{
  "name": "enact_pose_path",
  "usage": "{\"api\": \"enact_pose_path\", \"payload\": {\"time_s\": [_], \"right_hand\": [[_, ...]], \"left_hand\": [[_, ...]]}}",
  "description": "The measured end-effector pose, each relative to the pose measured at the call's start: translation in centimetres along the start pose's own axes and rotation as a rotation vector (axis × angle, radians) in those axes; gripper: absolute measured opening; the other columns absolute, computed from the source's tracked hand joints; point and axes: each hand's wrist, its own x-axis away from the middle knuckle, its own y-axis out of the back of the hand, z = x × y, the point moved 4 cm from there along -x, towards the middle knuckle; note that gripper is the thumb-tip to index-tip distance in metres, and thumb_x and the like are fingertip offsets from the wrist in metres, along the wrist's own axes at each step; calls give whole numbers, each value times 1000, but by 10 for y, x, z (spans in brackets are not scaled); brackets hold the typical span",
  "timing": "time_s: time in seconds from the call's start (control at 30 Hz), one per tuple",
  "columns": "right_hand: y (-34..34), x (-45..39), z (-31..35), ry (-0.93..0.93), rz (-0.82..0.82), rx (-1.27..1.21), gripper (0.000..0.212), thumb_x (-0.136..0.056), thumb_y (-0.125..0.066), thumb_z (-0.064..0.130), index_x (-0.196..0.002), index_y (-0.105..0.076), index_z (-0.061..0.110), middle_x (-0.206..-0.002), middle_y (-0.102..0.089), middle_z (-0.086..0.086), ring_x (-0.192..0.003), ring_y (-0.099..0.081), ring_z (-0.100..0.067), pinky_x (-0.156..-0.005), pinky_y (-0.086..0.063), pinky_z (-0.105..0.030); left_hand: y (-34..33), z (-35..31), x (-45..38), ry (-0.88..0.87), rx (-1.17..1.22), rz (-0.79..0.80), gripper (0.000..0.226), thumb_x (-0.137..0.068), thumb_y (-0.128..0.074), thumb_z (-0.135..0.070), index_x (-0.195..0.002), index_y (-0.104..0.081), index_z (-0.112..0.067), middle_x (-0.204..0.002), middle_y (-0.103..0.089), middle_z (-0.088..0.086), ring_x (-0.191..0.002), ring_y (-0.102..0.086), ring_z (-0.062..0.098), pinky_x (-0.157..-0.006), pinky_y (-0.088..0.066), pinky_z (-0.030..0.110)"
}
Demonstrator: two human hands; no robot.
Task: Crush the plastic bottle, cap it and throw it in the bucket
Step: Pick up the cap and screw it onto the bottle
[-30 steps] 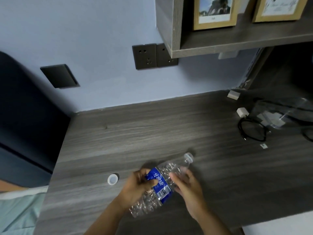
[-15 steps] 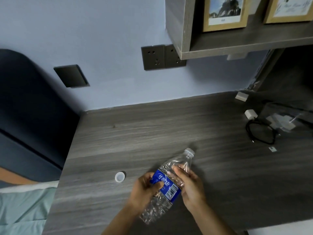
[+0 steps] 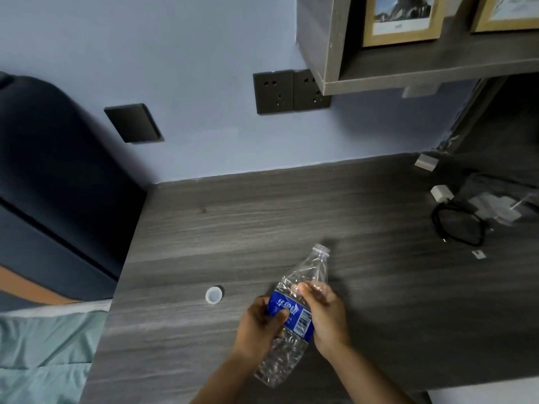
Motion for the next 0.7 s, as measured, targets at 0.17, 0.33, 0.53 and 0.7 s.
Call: {"api": "enact_pose_path", "payload": {"time_s": [0.17, 0.33, 0.53, 0.7], "right_hand": [[1, -1, 7, 72, 22, 146, 7, -81, -68, 16, -88, -66, 15, -76, -72, -4, -69, -69, -22, -72, -56, -44], [1, -1, 21, 112, 56, 274, 11, -83, -66, 15, -77, -63, 24, -81, -70, -4, -75, -67, -22, -70, -54, -38], [0, 1, 30, 86, 165, 391, 4, -84, -64, 13, -88, -62, 14, -86, -71, -8, -84, -68, -28, -82, -54, -43], [-2, 4, 38, 130, 249, 537, 6, -84, -64, 14, -84, -62, 20, -84, -70, 0, -77, -66, -14, -71, -53, -24]], "left_hand": [[8, 0, 4, -16, 8, 168, 17, -77, -70, -16, -92, -62, -12, -86, -74, 3, -79, -69, 16, -69, -57, 25], [52, -10, -2, -153, -205, -207, 25, -75, -72, -9, -97, -63, -3, -78, -67, 0, -73, -61, 15, -63, -50, 7], [89, -5, -19, -83, -995, -327, 59, -83, -63, -28, -133, -38, -12, -131, -40, 19, -116, -37, 37, -101, -34, 41], [90, -9, -17, -122, -901, -316, 30, -79, -64, -9, -109, -61, -4, -110, -57, 24, -102, -54, 40, -90, -45, 37]]}}
